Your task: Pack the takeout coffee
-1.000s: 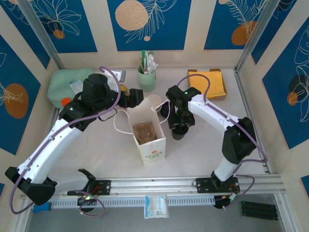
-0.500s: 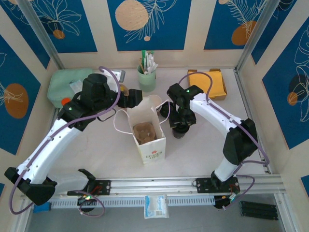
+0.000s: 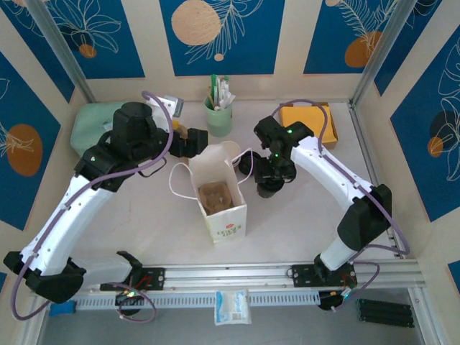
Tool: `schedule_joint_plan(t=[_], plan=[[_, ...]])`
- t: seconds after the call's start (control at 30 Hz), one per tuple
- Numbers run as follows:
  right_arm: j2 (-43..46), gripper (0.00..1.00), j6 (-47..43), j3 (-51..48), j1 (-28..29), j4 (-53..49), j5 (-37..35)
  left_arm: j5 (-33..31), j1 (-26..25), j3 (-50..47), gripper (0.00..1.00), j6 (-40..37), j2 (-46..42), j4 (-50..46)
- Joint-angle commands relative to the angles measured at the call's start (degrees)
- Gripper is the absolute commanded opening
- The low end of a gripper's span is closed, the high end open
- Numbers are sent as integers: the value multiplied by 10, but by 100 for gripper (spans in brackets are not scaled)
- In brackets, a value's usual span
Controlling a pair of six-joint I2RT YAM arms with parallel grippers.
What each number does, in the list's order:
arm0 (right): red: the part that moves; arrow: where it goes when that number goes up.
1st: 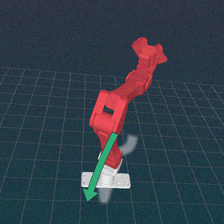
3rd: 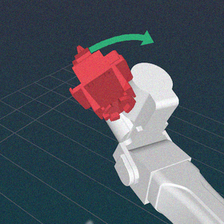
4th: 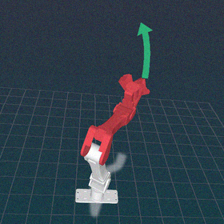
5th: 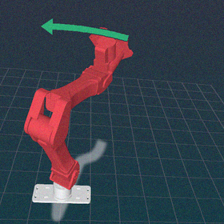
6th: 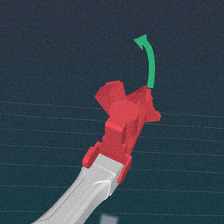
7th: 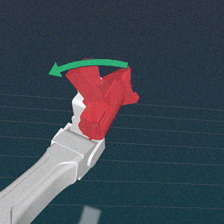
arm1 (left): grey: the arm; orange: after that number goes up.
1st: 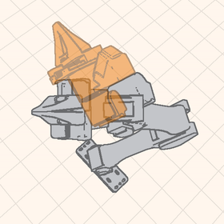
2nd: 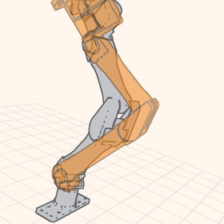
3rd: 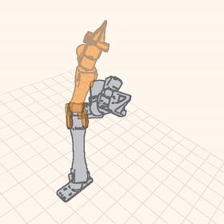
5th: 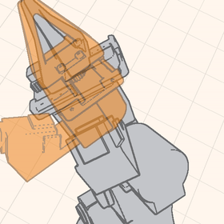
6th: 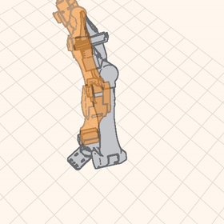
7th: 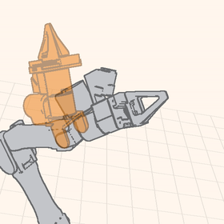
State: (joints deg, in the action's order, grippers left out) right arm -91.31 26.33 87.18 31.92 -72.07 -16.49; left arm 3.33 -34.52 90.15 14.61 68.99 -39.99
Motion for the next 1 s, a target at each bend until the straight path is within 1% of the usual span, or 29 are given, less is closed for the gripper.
schedule_joint_plan(t=[0.0,0.13,0.33,0.5,0.7,0.83,0.97], plan=[[15,68,-6,20,-7,-23,8,33,-3,35,99,-19,12,-39],[21,68,-9,31,-11,-26,12,49,-23,62,99,-17,28,-66],[34,68,-15,47,-30,-38,13,24,-89,71,99,0,46,-83],[60,69,-25,42,-72,-38,25,15,-133,72,100,26,66,-68],[93,69,-39,17,-126,-29,49,15,-183,86,98,50,103,-40],[105,69,-44,4,-142,-22,61,7,-201,97,96,62,132,-26],[109,69,-45,-3,-147,-19,66,8,-207,99,91,75,153,-12]])
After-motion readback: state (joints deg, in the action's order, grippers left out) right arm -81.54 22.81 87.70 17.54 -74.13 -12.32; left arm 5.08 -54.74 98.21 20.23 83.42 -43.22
